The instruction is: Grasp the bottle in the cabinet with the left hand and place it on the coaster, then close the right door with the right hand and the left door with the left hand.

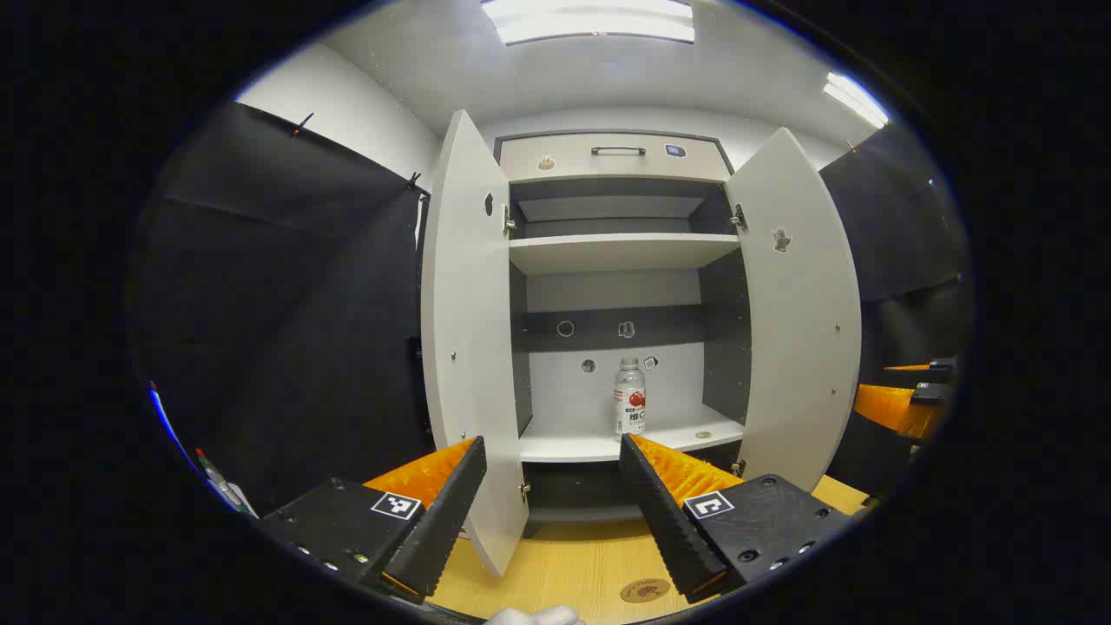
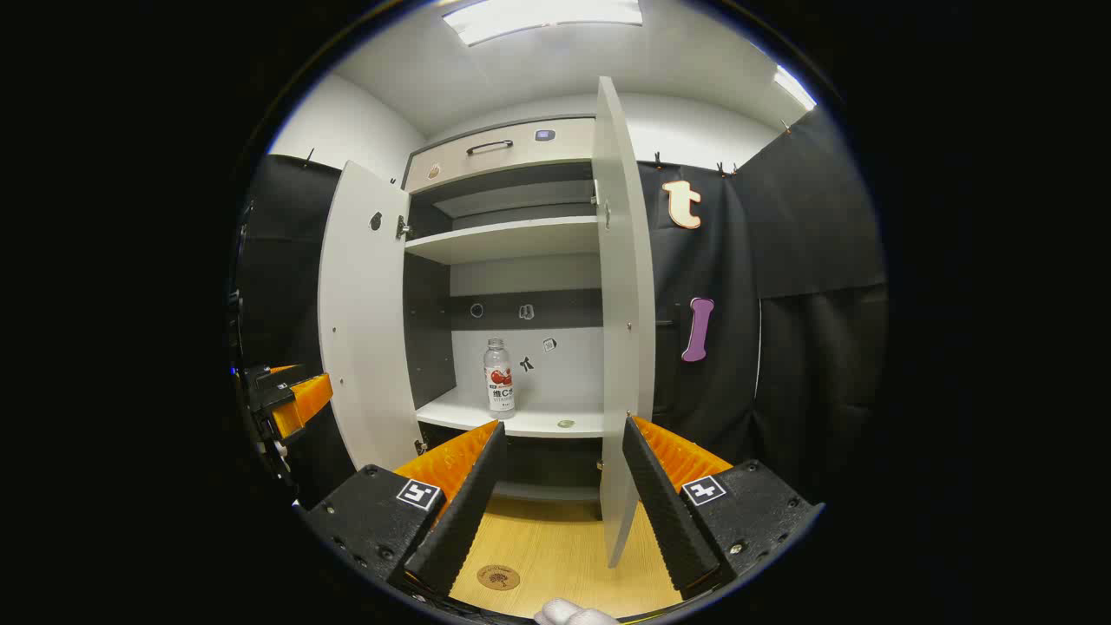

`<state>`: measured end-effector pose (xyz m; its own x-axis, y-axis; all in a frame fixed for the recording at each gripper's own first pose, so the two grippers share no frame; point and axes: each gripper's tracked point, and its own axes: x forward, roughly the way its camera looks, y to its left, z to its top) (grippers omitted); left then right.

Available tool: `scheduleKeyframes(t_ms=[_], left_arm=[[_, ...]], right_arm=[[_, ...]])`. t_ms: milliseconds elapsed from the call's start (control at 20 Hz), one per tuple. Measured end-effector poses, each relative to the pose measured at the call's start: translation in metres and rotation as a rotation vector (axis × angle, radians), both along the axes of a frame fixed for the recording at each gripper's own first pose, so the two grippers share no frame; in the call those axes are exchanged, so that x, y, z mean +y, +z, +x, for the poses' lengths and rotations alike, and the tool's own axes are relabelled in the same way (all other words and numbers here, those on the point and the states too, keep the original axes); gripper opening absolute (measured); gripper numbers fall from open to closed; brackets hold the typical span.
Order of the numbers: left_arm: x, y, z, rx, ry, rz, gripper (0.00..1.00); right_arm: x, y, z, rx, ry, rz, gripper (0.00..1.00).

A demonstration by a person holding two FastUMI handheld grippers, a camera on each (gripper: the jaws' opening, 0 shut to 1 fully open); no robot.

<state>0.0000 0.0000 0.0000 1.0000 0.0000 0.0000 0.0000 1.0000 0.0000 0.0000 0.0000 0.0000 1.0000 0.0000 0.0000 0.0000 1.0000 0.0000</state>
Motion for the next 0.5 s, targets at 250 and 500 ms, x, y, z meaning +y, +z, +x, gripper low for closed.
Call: scheduleKeyframes(t_ms=[250,500], left_arm=[[0.000,-0.001,0.009,0.003,-0.003,0.000,0.94],[-0.005,-0.003,0.019,0.007,-0.013,-0.001,0.94]], right_arm=[[0.002,0.002,0.005,0.002,0.002,-0.010,0.83],[0.001,0.001,0.011,0.005,-0.001,-0.011,0.83]])
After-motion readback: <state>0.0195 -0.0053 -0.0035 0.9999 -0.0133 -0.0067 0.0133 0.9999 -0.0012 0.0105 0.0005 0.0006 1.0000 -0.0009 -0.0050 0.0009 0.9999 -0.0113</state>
